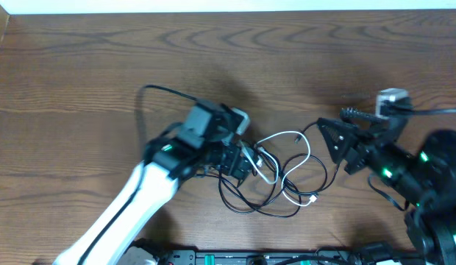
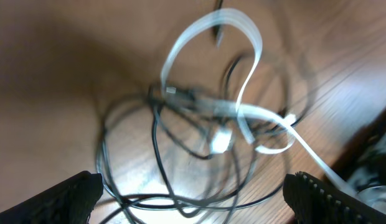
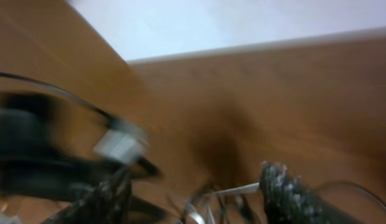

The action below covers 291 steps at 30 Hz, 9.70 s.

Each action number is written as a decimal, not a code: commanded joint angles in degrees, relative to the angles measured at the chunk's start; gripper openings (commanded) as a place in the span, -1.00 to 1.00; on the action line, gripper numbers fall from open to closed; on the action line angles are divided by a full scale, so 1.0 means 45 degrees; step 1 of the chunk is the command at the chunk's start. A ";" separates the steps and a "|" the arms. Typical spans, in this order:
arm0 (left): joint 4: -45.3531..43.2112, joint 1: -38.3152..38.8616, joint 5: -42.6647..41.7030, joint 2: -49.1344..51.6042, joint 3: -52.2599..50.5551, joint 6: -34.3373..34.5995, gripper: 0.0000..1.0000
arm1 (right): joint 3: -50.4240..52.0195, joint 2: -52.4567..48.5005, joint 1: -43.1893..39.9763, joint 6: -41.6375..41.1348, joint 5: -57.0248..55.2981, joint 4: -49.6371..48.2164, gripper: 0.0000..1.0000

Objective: Untangle cables

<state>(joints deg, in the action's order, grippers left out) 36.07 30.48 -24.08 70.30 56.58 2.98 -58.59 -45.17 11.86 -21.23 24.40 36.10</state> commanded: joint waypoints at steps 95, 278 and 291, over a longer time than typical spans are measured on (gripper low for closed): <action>0.5916 -0.0223 0.3177 -0.5955 0.0549 0.0505 0.95 | -0.0053 -0.6538 0.5527 0.0588 -1.1215 -0.5858 -0.98; 0.5348 -0.0223 0.2025 -0.4823 0.0549 0.0447 0.96 | 0.0117 -1.3036 -0.6543 -0.6193 0.4702 0.2341 0.73; 0.5348 -0.0223 0.2021 -0.4823 0.0549 0.0447 0.96 | 0.0117 -1.3036 -0.5119 0.6878 0.4828 0.3633 0.82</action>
<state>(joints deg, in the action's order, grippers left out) 60.03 29.67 -14.72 48.75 58.43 4.71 -58.33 -103.66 -13.28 -10.52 45.95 51.57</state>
